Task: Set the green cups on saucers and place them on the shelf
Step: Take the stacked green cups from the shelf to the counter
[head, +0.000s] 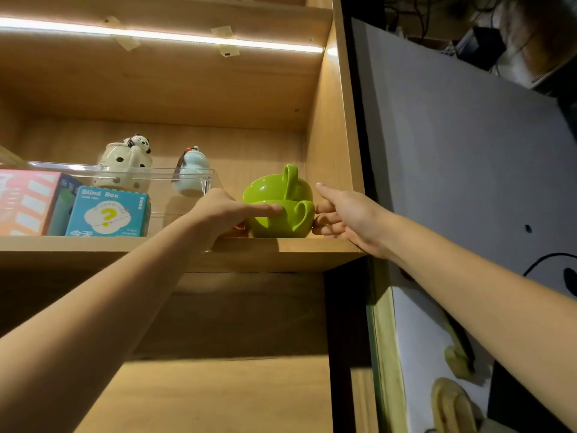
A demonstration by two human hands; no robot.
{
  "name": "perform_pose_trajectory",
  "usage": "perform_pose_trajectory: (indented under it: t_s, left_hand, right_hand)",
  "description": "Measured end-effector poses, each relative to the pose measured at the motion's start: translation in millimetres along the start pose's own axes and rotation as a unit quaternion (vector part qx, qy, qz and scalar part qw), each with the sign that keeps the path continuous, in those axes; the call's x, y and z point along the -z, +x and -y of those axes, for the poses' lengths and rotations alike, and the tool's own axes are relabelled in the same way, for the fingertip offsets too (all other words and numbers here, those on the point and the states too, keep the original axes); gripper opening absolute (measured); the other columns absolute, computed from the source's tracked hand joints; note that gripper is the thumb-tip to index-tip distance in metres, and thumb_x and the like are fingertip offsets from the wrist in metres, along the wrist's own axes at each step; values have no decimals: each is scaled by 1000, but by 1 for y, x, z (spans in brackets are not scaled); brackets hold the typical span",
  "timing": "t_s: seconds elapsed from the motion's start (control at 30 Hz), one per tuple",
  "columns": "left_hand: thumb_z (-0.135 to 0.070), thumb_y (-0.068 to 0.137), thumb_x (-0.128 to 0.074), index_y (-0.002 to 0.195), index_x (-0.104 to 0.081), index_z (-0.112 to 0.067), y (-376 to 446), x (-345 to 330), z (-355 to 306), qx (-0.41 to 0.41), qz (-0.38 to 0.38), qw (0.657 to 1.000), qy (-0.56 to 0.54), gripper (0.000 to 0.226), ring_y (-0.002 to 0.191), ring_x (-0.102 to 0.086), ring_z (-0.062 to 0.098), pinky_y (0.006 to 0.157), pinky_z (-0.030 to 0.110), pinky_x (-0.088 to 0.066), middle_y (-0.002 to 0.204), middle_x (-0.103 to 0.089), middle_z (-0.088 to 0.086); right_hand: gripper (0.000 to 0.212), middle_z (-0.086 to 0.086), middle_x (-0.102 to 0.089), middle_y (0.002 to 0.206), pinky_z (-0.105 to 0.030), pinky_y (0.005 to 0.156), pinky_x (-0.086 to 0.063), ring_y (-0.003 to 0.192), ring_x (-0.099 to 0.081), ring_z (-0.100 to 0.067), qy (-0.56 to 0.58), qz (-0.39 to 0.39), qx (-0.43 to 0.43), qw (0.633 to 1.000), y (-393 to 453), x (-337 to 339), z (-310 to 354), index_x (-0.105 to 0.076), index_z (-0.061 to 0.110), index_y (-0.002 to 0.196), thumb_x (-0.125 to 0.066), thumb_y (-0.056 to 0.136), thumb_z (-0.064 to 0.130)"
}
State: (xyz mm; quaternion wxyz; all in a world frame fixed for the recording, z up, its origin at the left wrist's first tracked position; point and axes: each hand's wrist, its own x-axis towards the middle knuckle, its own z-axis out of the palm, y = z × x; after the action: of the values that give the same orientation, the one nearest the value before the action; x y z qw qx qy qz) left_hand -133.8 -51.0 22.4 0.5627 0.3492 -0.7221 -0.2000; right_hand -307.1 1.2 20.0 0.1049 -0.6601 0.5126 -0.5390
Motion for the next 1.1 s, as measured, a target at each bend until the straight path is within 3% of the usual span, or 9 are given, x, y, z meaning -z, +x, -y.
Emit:
perform_pose_trajectory:
  t_s: [0.17,0.37,0.53,0.67,0.8,0.9,1.0,1.03,1.1]
  left_hand:
    - [-61,9,-76,101,-61,3,-8,9,-5,0,13,1000,-4,113,97,-66,30,89,45,-54,103,-67,20]
    - [-39,35,-77,109,-54,3,-26,21,-18,-4,20,998,-63,87,83,-65,22,61,25,-54,105,-64,17]
    - [-38,33,-80,113,-52,1,-40,28,-32,10,-17,991,-131,94,91,-67,29,73,35,-57,107,-65,18]
    - [-42,22,-82,112,-54,-2,-58,35,-39,-8,-21,985,-169,102,92,-67,29,79,40,-58,107,-65,17]
    - [-49,12,-83,102,-62,2,-86,37,-33,-11,-37,983,-178,105,85,-69,25,63,33,-61,100,-68,18]
    - [-59,10,-83,84,-71,0,-117,31,-17,-14,-62,988,-137,95,76,-71,25,68,36,-60,84,-73,16]
    - [-50,34,-87,68,-72,-6,-153,22,1,-13,-68,990,-120,58,72,-70,26,73,38,-58,71,-72,13]
    - [-46,40,-87,70,-72,-7,-164,19,7,-13,-64,991,-119,51,69,-68,21,72,34,-57,70,-72,10]
    - [-40,43,-86,90,-72,-10,-189,11,20,-12,-43,990,-135,58,76,-70,15,76,31,-58,79,-74,6]
  right_hand:
    - [48,-22,-53,134,-41,104,-43,121,-52,-36,12,-43,23,999,-11,-5,3,-50,6,125,-29,98,39]
    - [47,-4,-56,124,-42,102,-40,115,-53,-25,55,-60,25,996,-26,-7,12,-47,9,131,-30,98,38]
    - [41,-10,-50,135,-54,101,-38,123,-48,-37,176,-46,20,983,-46,-1,32,-49,6,128,-39,97,30]
    - [30,-15,-58,129,-57,97,-43,116,-56,-39,246,-69,1,967,-68,2,46,-58,5,114,-49,93,24]
    - [21,-16,-65,111,-49,77,-53,96,-64,-37,323,-89,-43,941,-98,-3,46,-61,3,106,-57,88,13]
    - [8,-13,-67,93,-43,62,-54,76,-67,-30,348,-101,-79,929,-122,-10,35,-62,4,91,-59,86,8]
    - [5,-13,-66,84,-42,60,-54,73,-66,-28,357,-98,-113,922,-146,-20,19,-61,4,82,-58,86,6]
    - [7,-13,-66,83,-42,61,-54,73,-65,-28,361,-93,-125,920,-154,-23,13,-61,5,80,-58,86,5]
    - [7,-14,-65,82,-44,64,-55,70,-64,-27,370,-84,-150,913,-170,-30,0,-62,6,78,-59,85,6]
